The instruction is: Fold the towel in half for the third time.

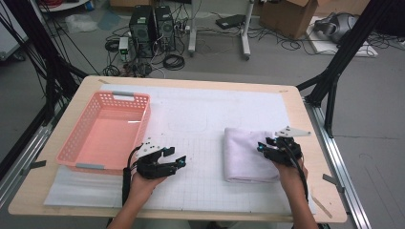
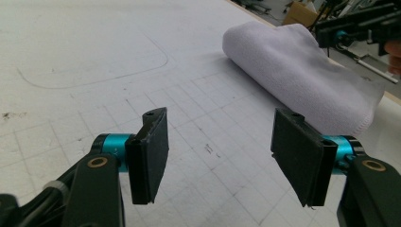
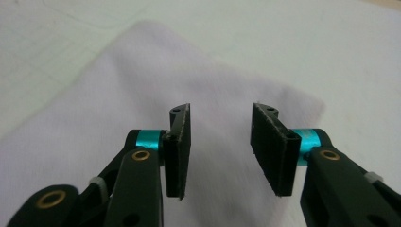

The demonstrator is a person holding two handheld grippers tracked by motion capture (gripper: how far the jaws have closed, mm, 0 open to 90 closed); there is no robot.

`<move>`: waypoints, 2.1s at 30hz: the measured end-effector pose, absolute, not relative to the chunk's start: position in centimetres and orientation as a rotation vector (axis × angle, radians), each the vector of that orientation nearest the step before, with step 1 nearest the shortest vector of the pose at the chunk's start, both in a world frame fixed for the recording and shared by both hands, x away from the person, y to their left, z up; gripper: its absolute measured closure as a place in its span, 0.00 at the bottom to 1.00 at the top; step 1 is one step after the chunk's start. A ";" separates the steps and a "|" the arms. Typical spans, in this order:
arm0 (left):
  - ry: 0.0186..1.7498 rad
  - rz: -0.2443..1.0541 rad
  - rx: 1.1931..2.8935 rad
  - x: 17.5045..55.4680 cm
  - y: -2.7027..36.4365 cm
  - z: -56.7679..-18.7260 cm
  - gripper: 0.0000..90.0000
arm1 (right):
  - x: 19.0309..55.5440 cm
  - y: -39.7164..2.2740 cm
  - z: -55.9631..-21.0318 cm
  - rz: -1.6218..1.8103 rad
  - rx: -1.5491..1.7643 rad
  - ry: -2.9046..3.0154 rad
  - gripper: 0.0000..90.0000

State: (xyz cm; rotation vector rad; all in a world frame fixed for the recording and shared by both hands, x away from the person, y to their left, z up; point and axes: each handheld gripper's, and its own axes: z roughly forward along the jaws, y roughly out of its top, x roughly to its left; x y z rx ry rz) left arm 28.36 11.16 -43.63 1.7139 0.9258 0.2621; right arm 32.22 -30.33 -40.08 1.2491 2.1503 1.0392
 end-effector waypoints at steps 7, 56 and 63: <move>0.922 0.261 1.713 28.3 11.2 -43.6 0.42 | 36.7 -27.6 -41.2 1.012 1.338 2.200 0.78; 0.884 0.254 1.691 28.0 10.9 -43.1 0.37 | 24.7 -35.8 -41.7 1.184 1.316 2.075 0.47; 0.851 0.282 1.669 27.7 10.8 -42.5 0.20 | 22.3 -36.0 -41.2 1.236 1.210 2.038 0.27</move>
